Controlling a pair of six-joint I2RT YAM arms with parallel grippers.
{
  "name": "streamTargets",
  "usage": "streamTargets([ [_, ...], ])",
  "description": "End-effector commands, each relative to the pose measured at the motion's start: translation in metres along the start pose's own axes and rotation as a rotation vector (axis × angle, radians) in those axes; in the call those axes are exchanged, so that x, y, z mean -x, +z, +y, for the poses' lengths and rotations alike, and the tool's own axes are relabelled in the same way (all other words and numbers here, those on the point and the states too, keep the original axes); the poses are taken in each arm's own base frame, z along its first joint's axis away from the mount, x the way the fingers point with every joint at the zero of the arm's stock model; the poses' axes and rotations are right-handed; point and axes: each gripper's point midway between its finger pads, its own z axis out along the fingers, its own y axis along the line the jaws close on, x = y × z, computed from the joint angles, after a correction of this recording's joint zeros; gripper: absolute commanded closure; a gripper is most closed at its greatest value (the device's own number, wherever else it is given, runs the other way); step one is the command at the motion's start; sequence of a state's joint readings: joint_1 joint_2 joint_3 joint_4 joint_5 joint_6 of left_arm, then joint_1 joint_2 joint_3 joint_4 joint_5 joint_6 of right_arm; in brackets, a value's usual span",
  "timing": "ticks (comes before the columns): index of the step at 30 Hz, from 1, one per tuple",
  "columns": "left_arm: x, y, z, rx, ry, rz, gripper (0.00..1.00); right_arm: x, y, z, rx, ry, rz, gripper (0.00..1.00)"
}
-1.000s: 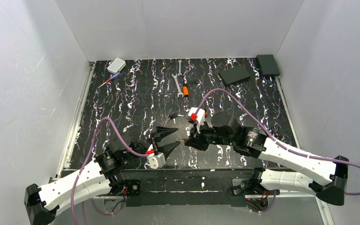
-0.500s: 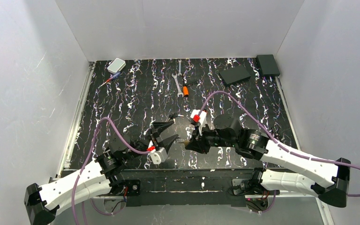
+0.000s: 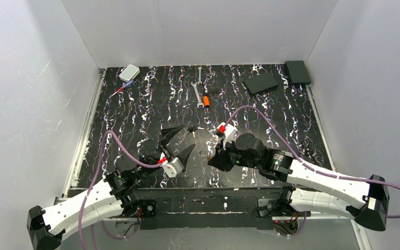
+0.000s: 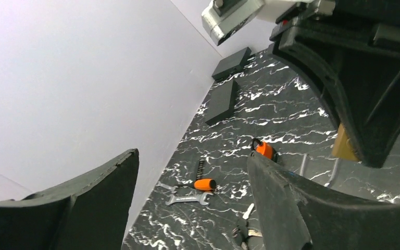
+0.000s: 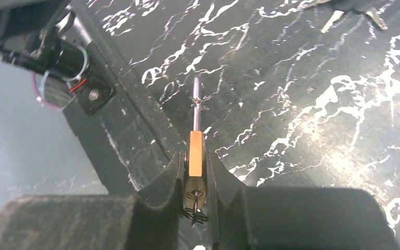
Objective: Unlock with the key
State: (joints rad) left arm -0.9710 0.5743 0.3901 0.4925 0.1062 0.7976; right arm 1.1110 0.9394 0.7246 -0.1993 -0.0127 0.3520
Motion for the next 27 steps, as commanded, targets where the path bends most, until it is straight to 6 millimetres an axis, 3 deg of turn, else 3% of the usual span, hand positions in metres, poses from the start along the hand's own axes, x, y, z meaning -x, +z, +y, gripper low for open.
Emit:
streamTargets([
  [1, 0.017, -0.002, 0.030, 0.132, -0.211, -0.014, 0.19, 0.032, 0.000, -0.022, -0.151, 0.114, -0.149, 0.99],
  [3, 0.015, -0.003, 0.041, 0.181, -0.275, 0.024, 0.03, 0.031, 0.000, -0.034, -0.204, 0.146, -0.157, 0.99],
  [4, 0.012, -0.004, 0.046, 0.207, -0.301, 0.047, 0.02, 0.031, 0.000, -0.040, -0.223, 0.165, -0.161, 0.99],
  [8, 0.001, -0.006, 0.057, 0.275, -0.392, 0.146, 0.02, 0.032, 0.001, -0.066, -0.253, 0.264, -0.165, 0.99],
  [14, -0.012, 0.003, 0.044, 0.195, -0.524, 0.333, 0.02, 0.052, -0.005, -0.101, -0.290, 0.336, -0.219, 0.99],
  [20, -0.033, 0.008, 0.045, 0.229, -0.517, 0.456, 0.02, 0.070, -0.015, -0.148, -0.318, 0.473, -0.300, 0.99],
  [27, -0.039, 0.008, 0.044, 0.230, -0.489, 0.473, 0.01, 0.083, -0.025, -0.204, -0.341, 0.636, -0.420, 0.99],
])
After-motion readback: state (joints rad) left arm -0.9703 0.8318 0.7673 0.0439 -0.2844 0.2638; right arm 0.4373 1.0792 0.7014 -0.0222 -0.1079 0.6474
